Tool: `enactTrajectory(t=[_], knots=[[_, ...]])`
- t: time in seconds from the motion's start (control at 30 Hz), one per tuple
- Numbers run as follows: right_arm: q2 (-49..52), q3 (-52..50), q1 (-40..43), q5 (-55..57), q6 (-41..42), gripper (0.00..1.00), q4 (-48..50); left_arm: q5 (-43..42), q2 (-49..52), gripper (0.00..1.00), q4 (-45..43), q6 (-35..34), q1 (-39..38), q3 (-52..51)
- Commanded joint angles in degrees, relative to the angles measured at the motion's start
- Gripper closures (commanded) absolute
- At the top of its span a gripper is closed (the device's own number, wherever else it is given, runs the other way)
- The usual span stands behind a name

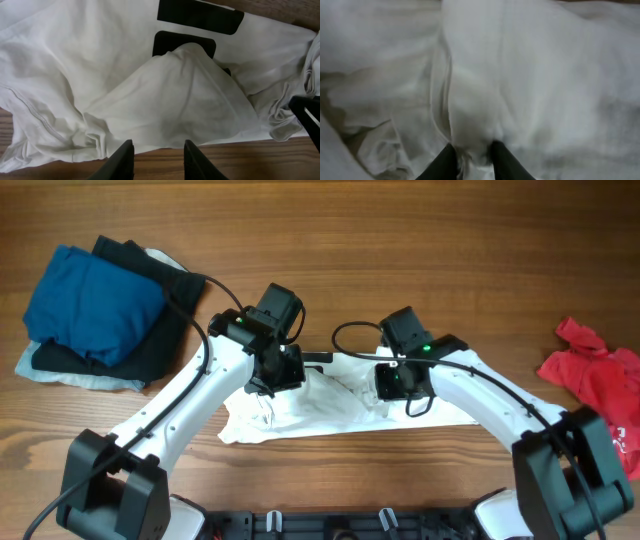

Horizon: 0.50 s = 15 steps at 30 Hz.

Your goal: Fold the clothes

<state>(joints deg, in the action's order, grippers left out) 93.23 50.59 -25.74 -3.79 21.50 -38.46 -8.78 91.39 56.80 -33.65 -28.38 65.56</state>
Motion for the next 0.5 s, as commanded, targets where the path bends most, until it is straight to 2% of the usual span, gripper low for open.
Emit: enactTrajectory(t=[0.0,0.07,0.17,0.3,0.47], knots=[[1.55,-0.46,-0.28,2.54,3.61,0.84,-0.07,0.76,-0.42,0.68,0.04,0.39,0.28,0.07],[1.6,-0.46,-0.28,2.38,4.04,0.96,-0.24,0.76,-0.42,0.67,0.04,0.39,0.28,0.07],[1.6,-0.46,-0.31,-0.02,1.81,0.96,-1.92,0.79,-0.42,0.67,0.04,0.39,0.28,0.07],[1.6,-0.46,-0.28,-4.94,-8.31,0.96,-3.67,0.79,-0.42,0.65,-0.28,0.39,0.28,0.07],[1.6,-0.46,-0.28,-4.92,-9.14,0.96,-4.48,0.79,-0.42,0.65,-0.37,0.39,0.28,0.07]])
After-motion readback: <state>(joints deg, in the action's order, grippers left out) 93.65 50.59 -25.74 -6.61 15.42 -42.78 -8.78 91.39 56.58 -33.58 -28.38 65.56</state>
